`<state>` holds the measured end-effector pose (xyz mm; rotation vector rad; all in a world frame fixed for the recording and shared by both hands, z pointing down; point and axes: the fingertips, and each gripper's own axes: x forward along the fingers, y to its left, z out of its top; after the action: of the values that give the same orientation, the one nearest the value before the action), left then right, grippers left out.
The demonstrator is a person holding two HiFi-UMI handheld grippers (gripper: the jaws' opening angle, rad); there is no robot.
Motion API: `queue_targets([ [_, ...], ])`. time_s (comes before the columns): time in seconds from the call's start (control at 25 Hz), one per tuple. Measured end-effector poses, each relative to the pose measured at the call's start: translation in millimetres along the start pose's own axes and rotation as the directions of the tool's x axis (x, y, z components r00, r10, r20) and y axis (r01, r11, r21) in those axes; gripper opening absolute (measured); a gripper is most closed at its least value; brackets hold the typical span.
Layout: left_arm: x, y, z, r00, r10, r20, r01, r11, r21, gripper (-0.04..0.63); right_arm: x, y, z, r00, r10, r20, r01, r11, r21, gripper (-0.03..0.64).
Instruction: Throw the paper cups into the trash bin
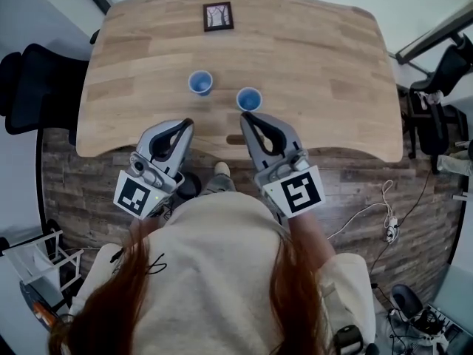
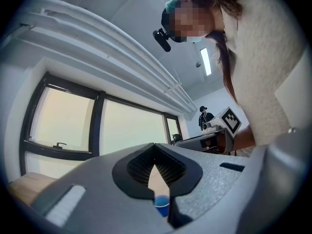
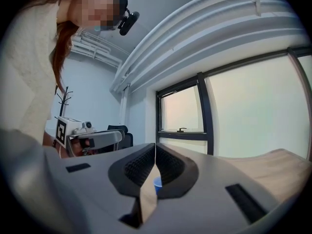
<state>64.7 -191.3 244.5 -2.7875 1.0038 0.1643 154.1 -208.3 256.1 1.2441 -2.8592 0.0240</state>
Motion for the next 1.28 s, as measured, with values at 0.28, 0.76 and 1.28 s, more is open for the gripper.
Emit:
queue_targets([
  [0.28,18.2,32.5,-15.6,0.999,-0.035,-0.016,0.035,0.999,-0.014,0.003,30.2,-21.1,-5.1,1.0,-0.029,-0.009,0.029,1.0,-0.002,0.012],
  [0.76,42.1,51.8,-27.7,0.999,-0.033,-0.025,0.033,0.999,-0.01,0.003,42.4,-50.9,-19.4,0.998,0.008,-0.057,-0.007,1.0,0.009,0.012],
  [1.28,41.7,44.1,-45.2,0.996,0.055,-0.071,-0.056,0.998,-0.021,0.003,39.4,-50.4,-99.7,0.957,0.159,-0.243,-0.181,0.981,-0.071,0.098],
])
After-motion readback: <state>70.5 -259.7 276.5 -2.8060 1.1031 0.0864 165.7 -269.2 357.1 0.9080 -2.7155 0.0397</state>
